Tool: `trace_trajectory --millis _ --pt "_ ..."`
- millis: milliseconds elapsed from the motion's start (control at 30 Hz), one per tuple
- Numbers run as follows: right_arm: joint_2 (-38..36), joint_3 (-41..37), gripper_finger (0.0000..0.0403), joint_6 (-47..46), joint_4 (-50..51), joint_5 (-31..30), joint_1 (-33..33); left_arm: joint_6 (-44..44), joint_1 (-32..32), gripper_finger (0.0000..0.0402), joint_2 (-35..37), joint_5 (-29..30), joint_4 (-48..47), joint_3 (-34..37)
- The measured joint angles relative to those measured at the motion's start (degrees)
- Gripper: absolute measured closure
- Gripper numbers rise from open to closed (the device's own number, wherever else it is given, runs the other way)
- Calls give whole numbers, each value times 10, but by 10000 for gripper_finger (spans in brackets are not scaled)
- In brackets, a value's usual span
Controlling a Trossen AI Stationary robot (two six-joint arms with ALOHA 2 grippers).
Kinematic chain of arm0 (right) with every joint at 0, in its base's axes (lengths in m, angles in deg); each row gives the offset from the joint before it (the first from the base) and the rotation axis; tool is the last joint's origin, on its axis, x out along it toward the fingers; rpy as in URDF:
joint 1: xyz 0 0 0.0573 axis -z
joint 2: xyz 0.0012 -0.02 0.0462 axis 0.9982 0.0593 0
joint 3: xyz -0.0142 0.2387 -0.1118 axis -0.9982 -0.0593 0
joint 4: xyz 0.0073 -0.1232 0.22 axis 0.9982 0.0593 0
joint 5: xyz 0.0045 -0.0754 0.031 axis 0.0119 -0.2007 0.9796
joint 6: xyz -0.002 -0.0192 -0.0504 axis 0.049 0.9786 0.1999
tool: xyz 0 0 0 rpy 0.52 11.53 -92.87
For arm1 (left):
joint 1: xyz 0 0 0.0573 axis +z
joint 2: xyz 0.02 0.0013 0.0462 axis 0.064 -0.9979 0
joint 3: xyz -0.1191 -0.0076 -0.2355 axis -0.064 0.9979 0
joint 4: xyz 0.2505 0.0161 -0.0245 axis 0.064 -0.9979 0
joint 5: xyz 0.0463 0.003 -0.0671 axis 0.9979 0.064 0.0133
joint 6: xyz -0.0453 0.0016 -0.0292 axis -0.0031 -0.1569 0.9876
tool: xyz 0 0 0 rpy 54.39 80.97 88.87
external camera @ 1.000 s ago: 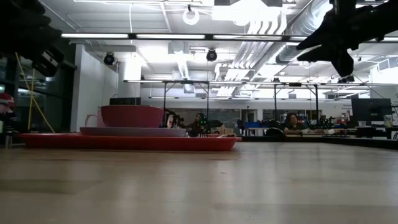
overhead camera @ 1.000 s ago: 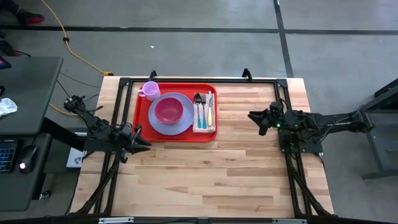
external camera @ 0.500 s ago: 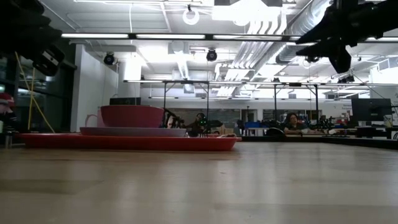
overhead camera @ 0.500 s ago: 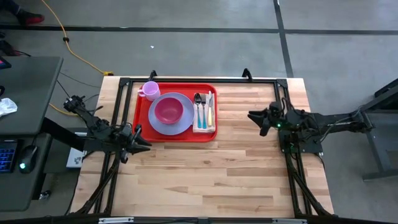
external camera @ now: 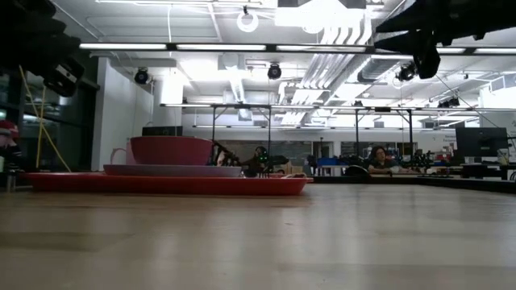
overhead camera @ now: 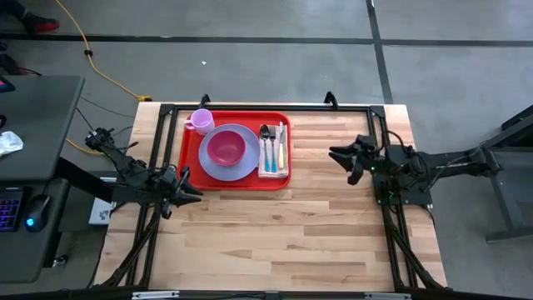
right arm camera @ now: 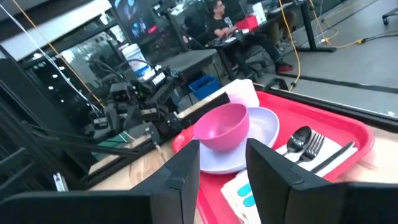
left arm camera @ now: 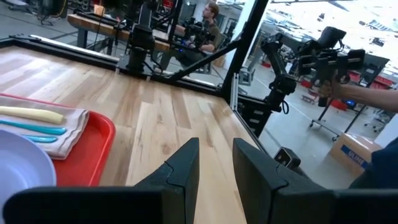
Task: Set up tray
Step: Return to Home Position
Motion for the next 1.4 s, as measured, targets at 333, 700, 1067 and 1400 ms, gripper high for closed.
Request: trace_trajectory --millis 333,700,1067,1400 --pt "-70 -176 295 -14 -230 26 2 0 0 273 0 -7 1 0" --pt "-91 -186 295 -1 -198 21 1 10 0 273 0 -7 -9 -1" --pt "-185 -186 295 41 -129 -12 1 -39 0 273 0 9 -12 -2" --pt "-271 -184 295 47 -31 -18 1 -72 0 273 0 17 -13 -2"
